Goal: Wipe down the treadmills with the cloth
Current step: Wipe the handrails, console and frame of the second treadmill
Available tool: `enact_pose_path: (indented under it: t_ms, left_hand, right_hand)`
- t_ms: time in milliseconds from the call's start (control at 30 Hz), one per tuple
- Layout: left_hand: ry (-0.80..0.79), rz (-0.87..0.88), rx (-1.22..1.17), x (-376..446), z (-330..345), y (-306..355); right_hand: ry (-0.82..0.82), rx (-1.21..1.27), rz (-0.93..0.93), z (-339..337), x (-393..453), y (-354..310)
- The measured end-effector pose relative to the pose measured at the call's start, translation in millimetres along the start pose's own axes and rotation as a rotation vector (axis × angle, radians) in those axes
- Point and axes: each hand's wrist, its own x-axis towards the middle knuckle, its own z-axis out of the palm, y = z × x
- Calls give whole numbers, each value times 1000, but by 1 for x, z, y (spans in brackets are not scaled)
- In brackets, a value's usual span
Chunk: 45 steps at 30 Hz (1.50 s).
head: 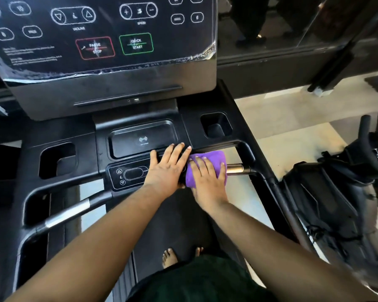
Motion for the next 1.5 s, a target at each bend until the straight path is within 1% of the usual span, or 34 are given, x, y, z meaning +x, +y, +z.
enact_pose_path:
  t_ms: [67, 133, 200, 233, 333, 433, 467, 500, 600, 633, 667, 700, 800, 833, 900, 967, 1067, 1100, 1167, 1233, 1267, 1300, 1333, 1433, 1467, 1500]
  left_hand:
    - [-11, 20, 0, -1, 0, -3]
    - [-9, 30, 0, -2, 0, -6]
    - [-5, 32, 1, -2, 0, -8]
    - [-2, 35, 5, -3, -1, -8]
    - [7, 49, 21, -6, 0, -10]
    - [27, 62, 38, -6, -2, -10]
    - [28, 58, 39, -5, -3, -9]
    - [28, 53, 40, -4, -4, -7]
    - [0, 32, 47, -2, -7, -3]
    - [-2, 32, 50, -2, -6, 1]
    - [-2, 35, 54, -2, -6, 4]
    - [-13, 37, 47, -2, -7, 6]
    - [-6, 23, 16, 1, -11, 11]
    - [-3, 16, 7, 2, -11, 11]
    - [11, -2, -13, 3, -11, 11]
    - [35, -23, -50, 7, -10, 10]
    - [29, -47, -107, 17, -15, 10]
    - [21, -49, -117, 21, -17, 10]
    - [15, -76, -166, 30, -21, 9]
    - [25, -122, -227, 40, -25, 6]
    - [22, -141, -238, 45, -26, 5]
    - [7, -160, -233, 50, -28, 4]
    - [-17, -175, -220, 54, -29, 3]
    - [-94, -225, -205, 64, -29, 4]
    - [-110, -244, -213, 66, -29, 4]
    - [-125, -260, -218, 68, -29, 4]
  right_hand:
    - [9, -19, -73, 1, 1, 13]
    - [-51, -36, -111, -7, 14, 30]
    - [-161, -33, -64, -20, 36, 41]
    - [-179, -30, -39, -24, 42, 42]
    - [-145, 18, 51, -14, 27, 44]
    - [-22, -1, 110, 8, -6, 59]
    - [-40, -6, 107, 7, -3, 65]
    - [-82, 2, 101, 2, 7, 72]
    - [-319, 45, 47, -26, 45, 83]
    - [-347, 42, 16, -29, 47, 86]
    - [-325, 47, 3, -26, 44, 89]
    - [-265, 35, 17, -17, 34, 90]
    - [-27, 10, 115, 21, -11, 99]
    - [20, 11, 118, 29, -20, 104]
    - [12, 69, 70, 29, -20, 117]
    - [-23, 185, -28, 19, -13, 131]
    - [-72, 516, -188, -5, 10, 148]
    - [-59, 615, -215, -11, 19, 151]
    - [16, 684, -241, -25, 46, 148]
    - [123, 597, -237, -40, 73, 129]
    - [174, 487, -222, -48, 84, 117]
    - [191, 370, -210, -51, 97, 105]
    - [151, 274, -204, -52, 107, 93]
    - [-153, 161, -231, -36, 138, 68]
    - [-203, 147, -246, -29, 149, 66]
    - [-214, 140, -262, -25, 160, 65]
